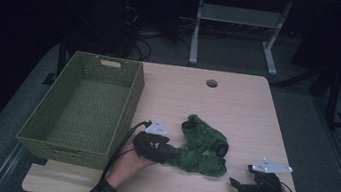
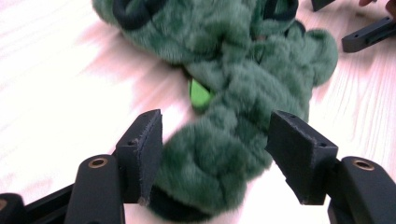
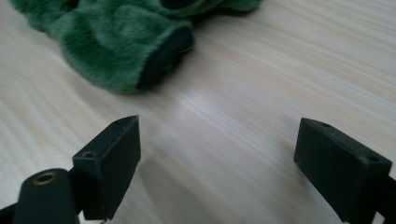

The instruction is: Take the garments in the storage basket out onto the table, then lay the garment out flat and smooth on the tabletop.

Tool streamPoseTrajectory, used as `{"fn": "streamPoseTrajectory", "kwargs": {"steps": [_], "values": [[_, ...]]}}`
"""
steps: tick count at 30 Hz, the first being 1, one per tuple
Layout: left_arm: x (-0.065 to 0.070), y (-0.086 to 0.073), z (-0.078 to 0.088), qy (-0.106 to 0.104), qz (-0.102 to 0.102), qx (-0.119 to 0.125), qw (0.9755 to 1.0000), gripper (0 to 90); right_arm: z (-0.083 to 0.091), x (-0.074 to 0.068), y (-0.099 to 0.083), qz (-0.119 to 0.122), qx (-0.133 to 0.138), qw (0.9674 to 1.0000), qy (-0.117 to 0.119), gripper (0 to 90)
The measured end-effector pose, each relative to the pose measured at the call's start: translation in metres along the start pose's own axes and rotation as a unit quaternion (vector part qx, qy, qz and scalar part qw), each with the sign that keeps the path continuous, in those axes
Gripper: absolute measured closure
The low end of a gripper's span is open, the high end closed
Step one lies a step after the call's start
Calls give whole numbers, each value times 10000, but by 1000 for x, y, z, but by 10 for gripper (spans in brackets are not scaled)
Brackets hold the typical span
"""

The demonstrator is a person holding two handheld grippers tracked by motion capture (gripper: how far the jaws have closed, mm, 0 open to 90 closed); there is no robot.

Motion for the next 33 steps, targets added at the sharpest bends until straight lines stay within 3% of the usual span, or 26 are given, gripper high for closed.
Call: {"fn": "streamPoseTrajectory", "kwargs": {"steps": [6,12,18,24,27,30,33], "values": [[-2,-11,-1,161,-56,-71,9998,304,-4,-16,5,179,-21,9996,235,153],[-3,-17,-8,278,-177,-265,9991,279,-7,-23,15,258,162,9987,409,237],[-2,-19,-9,363,-281,-308,9985,378,-12,-27,21,295,175,9976,607,449],[5,-21,-11,123,-337,-485,9982,660,-16,-32,24,516,-11,9972,549,759],[7,-19,-10,36,-302,-532,9981,716,-14,-31,24,548,-67,9973,487,798],[10,-20,-10,-164,-165,-515,9984,721,-10,-27,24,526,-86,9977,409,806],[15,-20,-9,-325,-192,-554,9977,720,-7,-22,22,457,-98,9984,331,810]]}}
Point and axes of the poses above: each handheld gripper's, and its own axes: z roughly backward along the jaws, y roughly out of its top, x roughly to its right, the point moved 3 cm from there along -z, roughly forward along the jaws, and after that the axes turned 4 degrees about -x, right-handed, at the moved point
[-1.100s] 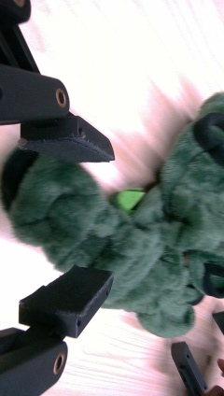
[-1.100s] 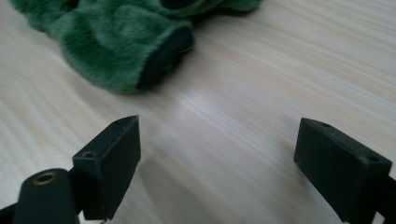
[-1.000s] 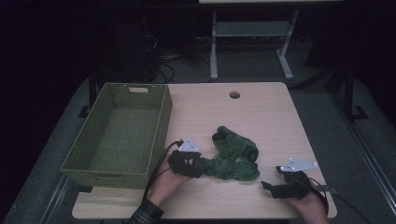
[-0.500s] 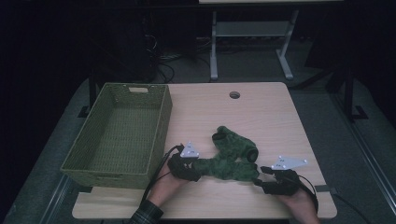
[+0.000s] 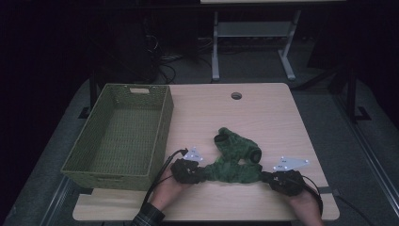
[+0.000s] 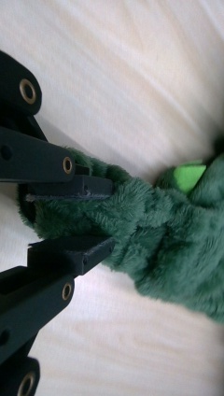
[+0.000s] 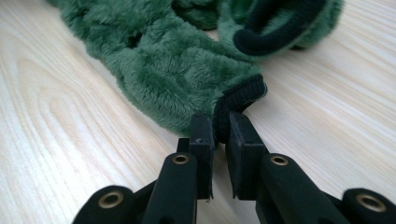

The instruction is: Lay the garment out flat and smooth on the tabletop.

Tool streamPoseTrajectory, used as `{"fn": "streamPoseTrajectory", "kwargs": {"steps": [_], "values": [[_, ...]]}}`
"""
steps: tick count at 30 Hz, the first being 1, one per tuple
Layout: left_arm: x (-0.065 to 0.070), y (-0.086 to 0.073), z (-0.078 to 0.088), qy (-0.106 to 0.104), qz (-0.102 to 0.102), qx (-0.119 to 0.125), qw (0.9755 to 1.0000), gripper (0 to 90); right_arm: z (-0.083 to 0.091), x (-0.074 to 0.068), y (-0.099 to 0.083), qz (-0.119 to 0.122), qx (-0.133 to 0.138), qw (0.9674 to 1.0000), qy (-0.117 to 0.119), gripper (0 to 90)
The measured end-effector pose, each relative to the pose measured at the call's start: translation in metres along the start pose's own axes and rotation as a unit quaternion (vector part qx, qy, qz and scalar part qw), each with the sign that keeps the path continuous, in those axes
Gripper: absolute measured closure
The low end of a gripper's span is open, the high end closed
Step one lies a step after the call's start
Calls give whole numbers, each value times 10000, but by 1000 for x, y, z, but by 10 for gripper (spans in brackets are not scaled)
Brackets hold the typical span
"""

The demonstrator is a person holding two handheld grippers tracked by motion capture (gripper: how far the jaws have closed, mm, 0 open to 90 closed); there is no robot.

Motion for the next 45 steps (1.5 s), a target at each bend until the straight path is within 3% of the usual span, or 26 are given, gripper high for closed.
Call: {"fn": "streamPoseTrajectory", "kwargs": {"steps": [5,12,15,18,22,28,34,40,45], "values": [[14,-1,-2,-215,-9,8,9998,720,10,6,-8,-39,-19,9998,-183,811],[35,-7,-4,-391,-147,-37,9991,715,23,5,-23,-194,-111,9994,-265,815],[36,-8,-4,-398,-137,8,9991,665,24,3,-25,-193,-143,9993,-278,790],[34,-5,2,-374,-117,106,9992,567,25,3,-23,-160,-59,9994,-294,685],[28,2,15,-288,-59,315,9991,501,33,7,-19,-194,164,9990,-371,599],[17,18,27,-155,-26,489,9987,482,39,15,-4,-206,359,9985,-358,582],[0,42,32,0,11,692,9976,492,33,24,17,-211,444,9985,-254,583],[-22,65,22,206,13,664,9976,469,18,34,36,-314,395,9987,-109,569],[-36,81,9,197,134,746,9969,438,4,38,47,-340,364,9988,13,540]]}}
Point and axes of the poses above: each handheld gripper's, and its own axes: z roughly backward along the jaws, y roughly out of its top, x roughly to its right, the point moved 3 cm from there along -z, roughly forward along the jaws, and after that the axes turned 4 degrees about -x, right-handed, at the moved point
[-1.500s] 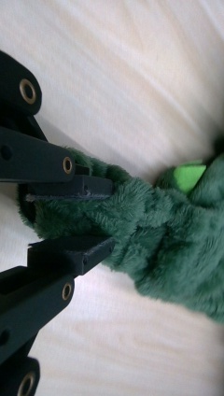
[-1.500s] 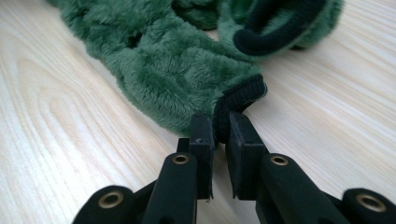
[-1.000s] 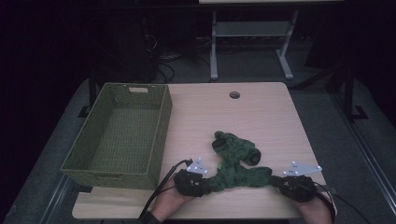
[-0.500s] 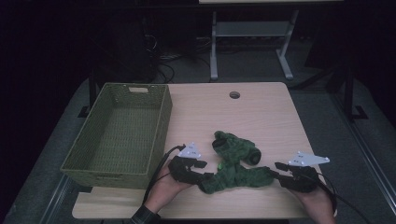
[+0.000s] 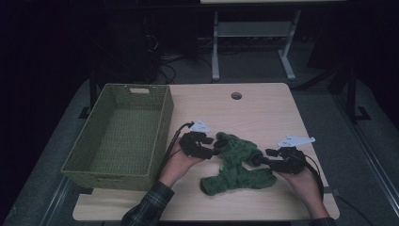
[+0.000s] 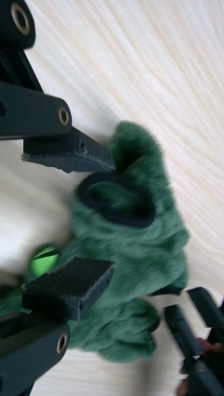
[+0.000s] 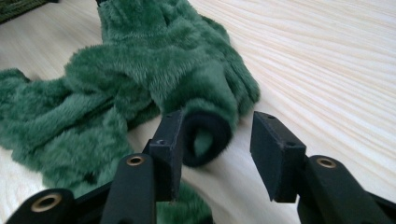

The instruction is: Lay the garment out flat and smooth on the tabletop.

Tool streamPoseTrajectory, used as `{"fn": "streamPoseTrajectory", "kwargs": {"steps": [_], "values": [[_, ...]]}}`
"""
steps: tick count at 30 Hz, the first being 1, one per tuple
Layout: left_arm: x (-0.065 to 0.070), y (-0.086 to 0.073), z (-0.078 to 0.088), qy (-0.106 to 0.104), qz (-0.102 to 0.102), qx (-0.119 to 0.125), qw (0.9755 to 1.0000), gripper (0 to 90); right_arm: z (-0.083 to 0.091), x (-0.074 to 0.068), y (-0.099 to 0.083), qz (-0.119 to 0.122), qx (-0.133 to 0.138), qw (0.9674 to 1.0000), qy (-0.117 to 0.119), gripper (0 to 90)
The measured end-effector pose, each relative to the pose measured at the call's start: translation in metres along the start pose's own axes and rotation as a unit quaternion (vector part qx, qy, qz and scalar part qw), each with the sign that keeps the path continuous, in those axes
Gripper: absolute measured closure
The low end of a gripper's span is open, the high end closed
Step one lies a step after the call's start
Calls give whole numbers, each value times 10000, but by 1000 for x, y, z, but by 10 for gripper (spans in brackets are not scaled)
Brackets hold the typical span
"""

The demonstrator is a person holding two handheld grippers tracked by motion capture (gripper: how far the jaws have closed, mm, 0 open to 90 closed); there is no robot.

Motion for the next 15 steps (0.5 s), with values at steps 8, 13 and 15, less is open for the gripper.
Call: {"fn": "streamPoseTrajectory", "kwargs": {"steps": [8,13,15], "values": [[-6,7,-30,5,-99,-226,9997,559,-22,2,7,-43,-236,9997,111,647],[-7,7,-29,5,-164,-256,9995,788,-21,2,10,113,-139,9998,-1,806],[-5,8,-21,69,-179,-103,9998,792,-16,1,12,176,-37,9998,-40,808]]}}
Point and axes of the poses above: each handheld gripper's, and its own axes: z roughly backward along the jaws, y roughly out of its top, x roughly to its right, the point moved 3 cm from there along -z, roughly forward along the jaws, and after that the axes turned 4 degrees about -x, right-handed, at the moved point
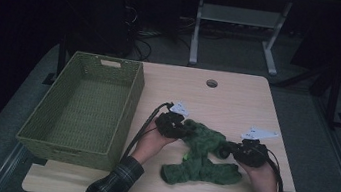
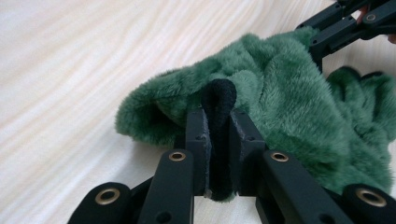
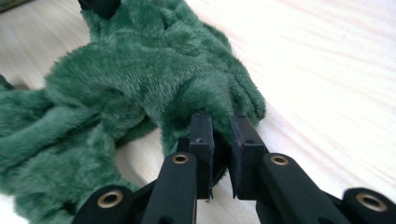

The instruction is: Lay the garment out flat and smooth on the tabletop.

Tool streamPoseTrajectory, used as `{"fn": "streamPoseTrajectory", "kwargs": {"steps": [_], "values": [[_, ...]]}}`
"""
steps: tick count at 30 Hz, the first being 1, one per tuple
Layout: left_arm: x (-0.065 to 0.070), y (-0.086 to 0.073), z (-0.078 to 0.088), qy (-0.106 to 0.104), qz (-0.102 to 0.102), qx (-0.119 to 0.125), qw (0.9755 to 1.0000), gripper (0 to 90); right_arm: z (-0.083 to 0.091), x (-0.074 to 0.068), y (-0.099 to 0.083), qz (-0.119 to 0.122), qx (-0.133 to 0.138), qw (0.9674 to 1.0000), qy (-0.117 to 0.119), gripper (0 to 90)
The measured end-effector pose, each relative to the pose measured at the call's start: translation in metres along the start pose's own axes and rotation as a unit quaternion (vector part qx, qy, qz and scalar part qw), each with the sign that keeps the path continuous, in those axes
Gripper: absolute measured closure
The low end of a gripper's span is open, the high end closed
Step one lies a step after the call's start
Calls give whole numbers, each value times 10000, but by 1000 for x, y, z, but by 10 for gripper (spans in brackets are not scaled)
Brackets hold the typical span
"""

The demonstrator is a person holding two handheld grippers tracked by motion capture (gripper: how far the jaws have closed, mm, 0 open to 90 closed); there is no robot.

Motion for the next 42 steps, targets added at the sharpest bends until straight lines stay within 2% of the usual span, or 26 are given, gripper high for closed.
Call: {"fn": "streamPoseTrajectory", "kwargs": {"steps": [2,4,8,9,12,16,19,22,25,26,29,30,35,38,42], "values": [[4,0,10,59,26,162,9998,791,8,-4,4,130,154,9998,-40,808],[7,-2,21,87,-10,217,9997,788,15,-10,8,221,295,9993,0,808],[16,-16,34,110,35,212,9997,784,20,-27,10,425,300,9986,131,807],[19,-23,35,92,54,147,9998,783,19,-30,10,455,275,9985,149,806],[26,-40,33,32,164,-55,9998,780,16,-42,4,577,190,9979,238,805],[29,-61,23,-69,256,-332,9991,778,7,-50,-5,626,-73,9974,340,803],[32,-72,14,-161,360,-496,9980,778,-2,-53,-11,621,-317,9967,425,803],[33,-77,8,-183,319,-672,9971,764,-8,-55,-16,612,-486,9960,441,801],[33,-75,8,-67,343,-641,9973,703,-14,-54,-19,618,-611,9953,428,774],[32,-74,10,-4,267,-688,9973,654,-14,-53,-19,613,-601,9953,437,751],[32,-69,20,38,359,-561,9978,572,-8,-53,-17,583,-532,9960,415,667],[31,-67,24,77,317,-562,9979,555,-5,-53,-16,541,-493,9964,418,642],[29,-52,40,142,405,-262,9987,512,13,-48,-4,521,-170,9980,316,589],[24,-41,44,238,322,-222,9989,508,20,-40,6,466,-6,9985,274,589],[11,-26,44,355,420,-160,9984,509,19,-28,19,415,60,9990,184,596]]}}
Point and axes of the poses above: each handheld gripper's, and its own axes: z roughly backward along the jaws, y roughly out of its top, x roughly to its right, the point moved 3 cm from there along -z, roughly forward along the jaws, and after that the axes turned 4 degrees about -x, right-handed, at the moved point
